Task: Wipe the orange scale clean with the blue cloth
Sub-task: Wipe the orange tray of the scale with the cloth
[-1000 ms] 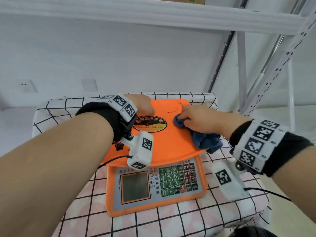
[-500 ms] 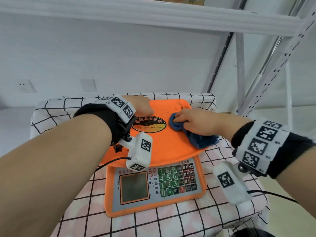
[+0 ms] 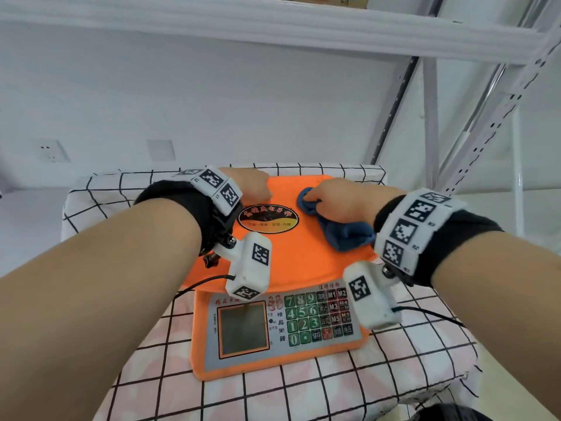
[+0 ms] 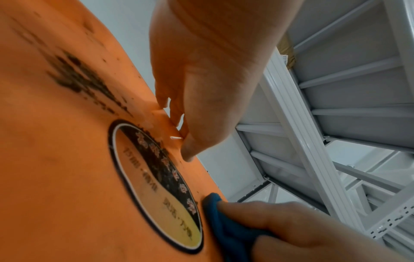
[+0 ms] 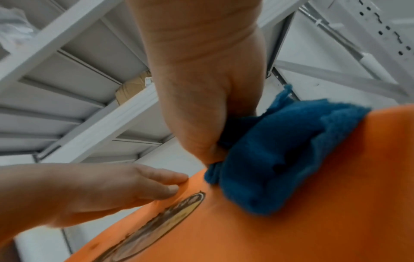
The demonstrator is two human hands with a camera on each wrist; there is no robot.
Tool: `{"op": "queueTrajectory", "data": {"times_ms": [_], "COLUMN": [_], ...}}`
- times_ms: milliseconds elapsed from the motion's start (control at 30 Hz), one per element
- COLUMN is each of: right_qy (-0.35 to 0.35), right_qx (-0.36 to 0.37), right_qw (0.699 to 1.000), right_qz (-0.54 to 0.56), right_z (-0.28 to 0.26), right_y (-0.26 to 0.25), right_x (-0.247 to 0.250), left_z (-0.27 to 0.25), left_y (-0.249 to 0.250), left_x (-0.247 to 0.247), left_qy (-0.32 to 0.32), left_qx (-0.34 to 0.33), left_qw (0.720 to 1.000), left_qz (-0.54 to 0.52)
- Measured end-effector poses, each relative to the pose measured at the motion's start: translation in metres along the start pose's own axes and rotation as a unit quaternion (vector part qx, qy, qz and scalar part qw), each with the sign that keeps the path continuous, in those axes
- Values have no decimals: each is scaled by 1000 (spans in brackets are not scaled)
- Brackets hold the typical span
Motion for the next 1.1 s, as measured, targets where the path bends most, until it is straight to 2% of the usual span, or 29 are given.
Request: {"op": "queueTrajectory", "data": {"times_ms": [100, 233, 333, 467, 533, 600, 733, 867, 967, 1033, 1100], "right_qy": [-28, -7, -4, -44, -58, -31, -15, -11, -57, -60, -31], "right_qx": [-10, 66, 40, 3, 18, 43, 85, 58, 21, 28, 52], "right_qw": [999, 998, 999, 999, 997, 995, 996, 998, 995, 991, 994], "right_qz": [-34, 19, 27, -19, -49, -79, -30, -24, -82, -112, -88], "right_z": [7, -7, -13, 1, 8, 9, -5, -13, 0, 6, 3], "right_y": [-8, -6, 11, 8, -6, -18, -12, 3, -3, -5, -2], "right_x": [5, 0, -1, 4, 5, 5, 0, 3, 4, 1, -4], "left_z": [-5, -3, 1, 1, -1, -1, -1, -3, -6, -8, -10], "left_y": [-2, -3, -5, -4, -3, -3, -4, -4, -4, -5, -3], "left_x": [3, 3, 2, 1, 1, 2, 2, 3, 4, 4, 3], "left_qy": [1, 6, 2, 0, -1, 1, -5, -3, 7, 12, 7], "left_qx": [-14, -20, -18, -14, -14, -15, -16, -12, -15, -33, -55], "left_qw": [1000, 1000, 1000, 1000, 1000, 1000, 1000, 1000, 1000, 999, 998], "left_qz": [3, -5, -6, -5, -3, -2, -16, -22, -22, -23, -21]}}
Point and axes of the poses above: each hand's wrist, its own z-axis towards the middle knuckle, its own x-axis out of the back of the hand, y = z × x, the point moved 1 cm from there along z, towards the middle knuckle, and after that the axes turned 15 degrees about -z, right-handed, at the moved point
